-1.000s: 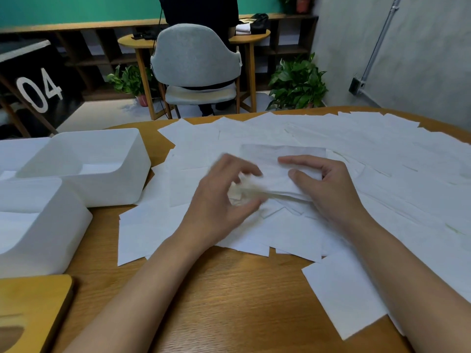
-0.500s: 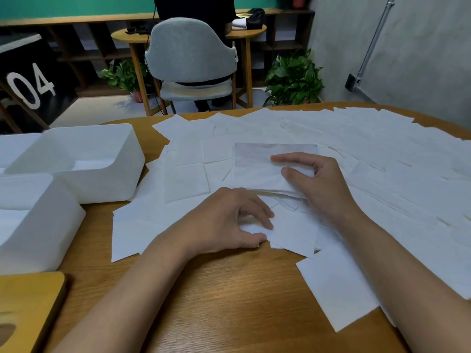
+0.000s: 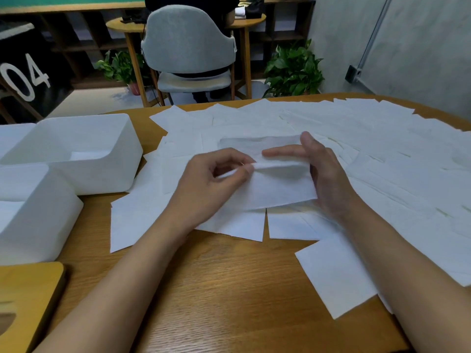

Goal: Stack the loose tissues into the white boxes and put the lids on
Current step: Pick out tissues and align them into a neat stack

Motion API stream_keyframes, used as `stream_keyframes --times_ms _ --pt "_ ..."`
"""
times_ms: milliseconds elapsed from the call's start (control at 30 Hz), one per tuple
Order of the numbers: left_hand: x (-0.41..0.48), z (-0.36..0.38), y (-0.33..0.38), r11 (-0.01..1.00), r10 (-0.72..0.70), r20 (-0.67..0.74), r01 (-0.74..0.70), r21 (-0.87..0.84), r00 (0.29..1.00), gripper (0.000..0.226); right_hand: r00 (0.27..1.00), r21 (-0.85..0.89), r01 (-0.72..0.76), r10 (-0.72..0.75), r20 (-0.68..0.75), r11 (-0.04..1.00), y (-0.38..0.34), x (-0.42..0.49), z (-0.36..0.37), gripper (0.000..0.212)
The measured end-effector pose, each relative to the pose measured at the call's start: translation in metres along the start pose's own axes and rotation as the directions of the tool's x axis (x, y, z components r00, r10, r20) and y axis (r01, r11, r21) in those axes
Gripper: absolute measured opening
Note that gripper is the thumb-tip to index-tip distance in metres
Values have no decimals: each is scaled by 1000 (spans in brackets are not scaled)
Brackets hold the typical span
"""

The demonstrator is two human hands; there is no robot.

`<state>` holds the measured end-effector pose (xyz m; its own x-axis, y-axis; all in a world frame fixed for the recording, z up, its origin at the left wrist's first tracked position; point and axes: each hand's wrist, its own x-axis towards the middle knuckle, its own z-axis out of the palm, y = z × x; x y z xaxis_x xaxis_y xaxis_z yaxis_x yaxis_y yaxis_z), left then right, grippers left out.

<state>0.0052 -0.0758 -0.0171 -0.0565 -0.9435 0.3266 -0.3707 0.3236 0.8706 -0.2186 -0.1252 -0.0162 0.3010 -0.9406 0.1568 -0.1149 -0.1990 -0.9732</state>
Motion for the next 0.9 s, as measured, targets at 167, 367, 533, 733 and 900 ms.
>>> stream_keyframes --times_ms 167,367,533,733,900 --pt "2 -4 -2 1000 -25 -131 26 8 991 20 1000 -39 26 -26 7 999 -1 -4 5 14" --pt "3 -6 -4 996 -56 -204 68 54 977 34 999 -30 4 -2 52 1000 -1 -4 6 26" --pt "3 -3 -4 992 -63 -190 81 92 980 37 990 -160 115 -100 97 980 0 -4 8 59" --pt "2 -1 -3 995 -65 -173 78 67 983 42 986 -242 157 -138 96 957 1 -3 10 75" --pt "3 1 -8 994 -57 -197 74 83 979 41 983 -239 175 -157 94 955 1 -3 10 75"
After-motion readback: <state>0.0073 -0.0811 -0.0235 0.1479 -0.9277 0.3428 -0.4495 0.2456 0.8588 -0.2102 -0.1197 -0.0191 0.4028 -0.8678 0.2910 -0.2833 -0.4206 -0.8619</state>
